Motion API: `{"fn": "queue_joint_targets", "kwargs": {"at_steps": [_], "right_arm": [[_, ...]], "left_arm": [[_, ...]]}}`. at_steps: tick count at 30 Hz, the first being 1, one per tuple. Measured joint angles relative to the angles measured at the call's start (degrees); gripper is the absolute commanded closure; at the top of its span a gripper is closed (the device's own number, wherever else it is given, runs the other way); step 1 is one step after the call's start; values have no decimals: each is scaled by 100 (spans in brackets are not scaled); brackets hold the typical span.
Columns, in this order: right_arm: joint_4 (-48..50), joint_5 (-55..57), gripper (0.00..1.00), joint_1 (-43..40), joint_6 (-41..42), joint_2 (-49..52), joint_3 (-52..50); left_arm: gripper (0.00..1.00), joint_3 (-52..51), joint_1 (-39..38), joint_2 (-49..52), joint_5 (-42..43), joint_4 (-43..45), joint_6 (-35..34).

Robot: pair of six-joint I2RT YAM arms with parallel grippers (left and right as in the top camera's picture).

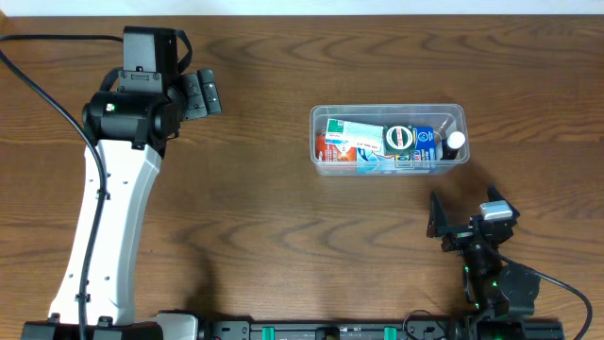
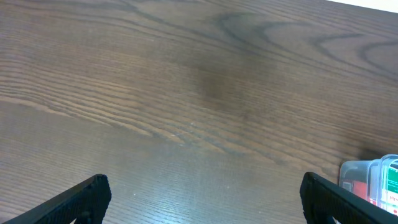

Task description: Pack container

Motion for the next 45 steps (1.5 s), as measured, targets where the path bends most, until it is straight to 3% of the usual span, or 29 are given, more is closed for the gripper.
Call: {"fn": "queue_joint_targets", "kwargs": {"at_steps": [8, 13, 21, 26, 30, 45], "right_arm": [[-2, 2, 1, 0, 2, 0, 0], [-7, 13, 1, 0, 2, 0, 0], [-15, 22, 1, 0, 2, -13, 0], [-11, 24, 1, 0, 2, -13, 0], [-11, 26, 1, 0, 2, -13, 0], [-11, 24, 1, 0, 2, -15, 0]], "left_arm": [[2, -479, -2, -374, 22, 35, 0], [2, -2059, -2, -1963, 179, 407, -15], [2, -5377, -2, -5191, 326, 2782, -291], [2, -6863, -2, -6526, 348, 4242, -291], [2, -7667, -2, -7145, 444, 4876, -140], [2, -8463, 66, -8369, 667, 4564, 621]]}}
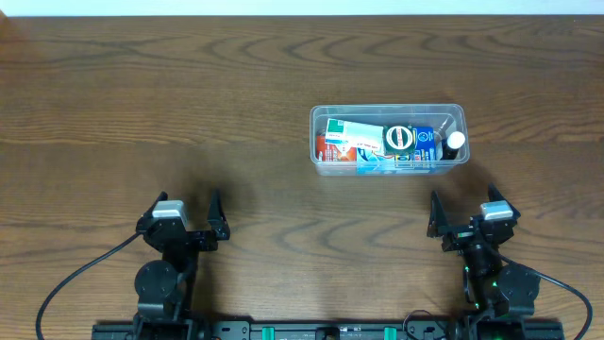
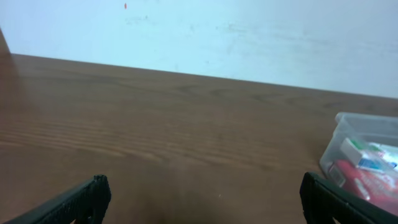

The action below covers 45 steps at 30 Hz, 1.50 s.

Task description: Pack container

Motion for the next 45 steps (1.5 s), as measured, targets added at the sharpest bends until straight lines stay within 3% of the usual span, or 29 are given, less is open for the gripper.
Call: {"fn": "queue_joint_targets", "kwargs": {"at_steps": [45], "right_arm": [[0, 0, 1, 0, 0, 0, 0]], "left_arm": [[2, -7, 251, -96, 2, -262, 22]]}}
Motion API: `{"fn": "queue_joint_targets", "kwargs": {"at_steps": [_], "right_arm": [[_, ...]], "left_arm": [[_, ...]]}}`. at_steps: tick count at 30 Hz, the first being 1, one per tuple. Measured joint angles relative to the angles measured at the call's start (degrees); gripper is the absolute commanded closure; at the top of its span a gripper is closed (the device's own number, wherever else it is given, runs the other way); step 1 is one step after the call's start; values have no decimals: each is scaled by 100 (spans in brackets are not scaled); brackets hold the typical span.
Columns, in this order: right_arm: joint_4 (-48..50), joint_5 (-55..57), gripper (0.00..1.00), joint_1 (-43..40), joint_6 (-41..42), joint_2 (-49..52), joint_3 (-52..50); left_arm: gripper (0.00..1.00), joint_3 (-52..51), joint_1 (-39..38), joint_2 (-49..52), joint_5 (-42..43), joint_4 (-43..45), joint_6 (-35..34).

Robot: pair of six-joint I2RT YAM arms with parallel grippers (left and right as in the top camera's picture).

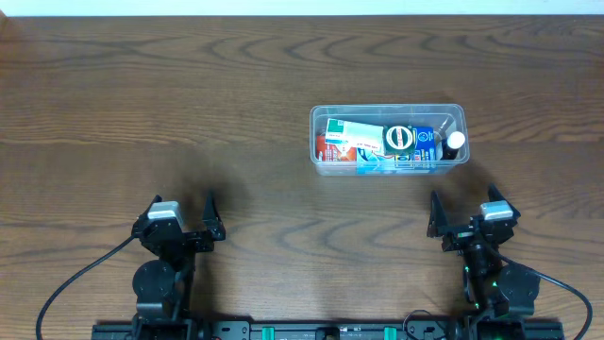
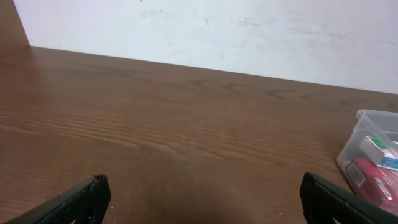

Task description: Pack container

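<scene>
A clear plastic container sits on the wooden table right of centre, filled with boxes, a round green-lidded tin and a small white-capped bottle. Its left end shows in the left wrist view as the container. My left gripper rests folded at the near left edge, open and empty, well away from the container; it appears as the left gripper with fingers wide apart. My right gripper is parked at the near right edge, just in front of the container, open with nothing in it.
A white wall rises behind the far table edge. The brown wooden table stretches bare across the left and middle. Cables trail from both arm bases along the near edge.
The left gripper has shifted very slightly left at its parked spot, and its camera now points a little further left. The container and the right arm are unchanged.
At first the left arm reached out high over the far left of the table, gripper open, looking down at bare wood. Later it was folded back at the near left edge, open and empty. It stays there now; the packed container has not moved.
</scene>
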Motion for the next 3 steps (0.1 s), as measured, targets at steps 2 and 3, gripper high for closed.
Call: {"fn": "queue_joint_targets", "kwargs": {"at_steps": [2, 3], "right_arm": [[0, 0, 1, 0, 0, 0, 0], [0, 0, 1, 0, 0, 0, 0]], "left_arm": [[2, 0, 0, 0, 0, 0, 0], [2, 0, 0, 0, 0, 0, 0]]}}
